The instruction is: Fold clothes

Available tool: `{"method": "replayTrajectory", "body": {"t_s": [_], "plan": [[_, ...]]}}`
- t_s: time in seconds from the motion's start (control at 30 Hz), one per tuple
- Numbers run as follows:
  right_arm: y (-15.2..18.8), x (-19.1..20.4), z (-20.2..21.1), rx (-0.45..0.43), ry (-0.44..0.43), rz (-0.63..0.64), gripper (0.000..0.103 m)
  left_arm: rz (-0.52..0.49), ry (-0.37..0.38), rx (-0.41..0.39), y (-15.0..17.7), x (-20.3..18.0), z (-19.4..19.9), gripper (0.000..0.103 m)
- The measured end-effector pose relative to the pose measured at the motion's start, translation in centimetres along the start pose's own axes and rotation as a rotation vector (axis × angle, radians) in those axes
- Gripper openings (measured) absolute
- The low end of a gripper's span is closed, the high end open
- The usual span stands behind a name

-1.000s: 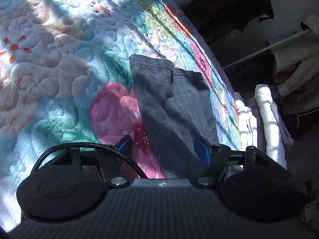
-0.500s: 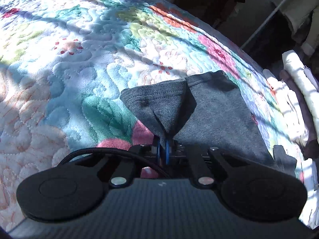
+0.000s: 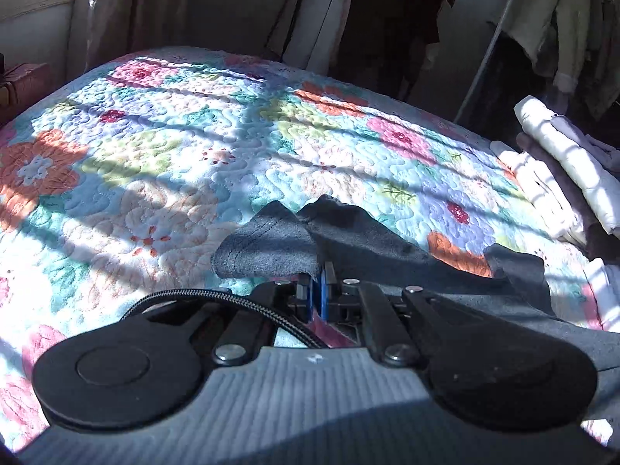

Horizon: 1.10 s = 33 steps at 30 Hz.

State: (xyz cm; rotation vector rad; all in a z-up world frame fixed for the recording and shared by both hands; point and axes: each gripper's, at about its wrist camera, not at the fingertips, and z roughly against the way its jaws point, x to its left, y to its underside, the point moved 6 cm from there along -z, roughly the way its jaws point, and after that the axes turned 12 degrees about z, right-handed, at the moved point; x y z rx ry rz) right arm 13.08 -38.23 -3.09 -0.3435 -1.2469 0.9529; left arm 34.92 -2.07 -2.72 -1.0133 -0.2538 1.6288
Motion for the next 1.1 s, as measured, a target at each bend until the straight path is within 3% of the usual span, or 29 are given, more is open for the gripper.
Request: {"method": "replayTrajectory", "body": {"t_s": [0.13, 0.23, 0.33, 0.43, 0.57, 0.67, 0.77, 0.87, 0.93, 1.0, 1.1], "plan": [[-0.2, 0.4, 3.5, 0.055, -0.085, -0.073, 0.011, 0.253, 0.071, -0.027, 2.6, 2.5, 7.2, 0.003], [0.9, 0.7, 4.9, 0.139, -0.113, -0.126, 0.011, 0.248, 0.007, -0.054, 4.3, 3.0, 10.0, 0.003], [2.2, 0.9, 4.5, 0.233, -0.15, -0.174, 0.011, 0.225, -0.01, -0.075, 3.9, 2.7, 10.1, 0.003], [2.2, 2.3, 3.3, 0.305, -0.193, -0.126, 0.011, 0.192, -0.007, -0.078, 2.9, 2.2, 9.8, 0.003], [-0.5, 4.4, 1.3, 0.288, -0.237, -0.054, 0.011, 0.186, 0.015, -0.091, 0.5, 0.8, 8.7, 0.003], [-4.4, 5.6, -1.6, 0.25, -0.27, -0.038, 0.011, 0.166, 0.027, -0.124, -1.8, -0.7, 8.2, 0.003], [-9.3, 8.2, -3.1, 0.162, -0.341, 0.034, 0.011, 0.169, 0.045, -0.2, -3.1, -1.3, 10.9, 0.003], [-12.8, 11.0, -1.7, 0.05, -0.454, 0.114, 0.011, 0.171, 0.063, -0.276, -4.4, -2.0, 13.5, 0.003], [-13.0, 11.1, -0.6, 0.042, -0.484, 0.111, 0.01, 0.189, 0.07, -0.312, -4.8, -2.0, 15.2, 0.003], [-11.9, 10.1, 0.2, 0.082, -0.468, 0.081, 0.01, 0.285, 0.05, -0.277, -2.4, 0.2, 16.4, 0.003], [-6.9, 6.5, 1.0, 0.203, -0.392, 0.02, 0.01, 0.378, -0.021, -0.209, 2.7, 3.1, 16.8, 0.003]]}}
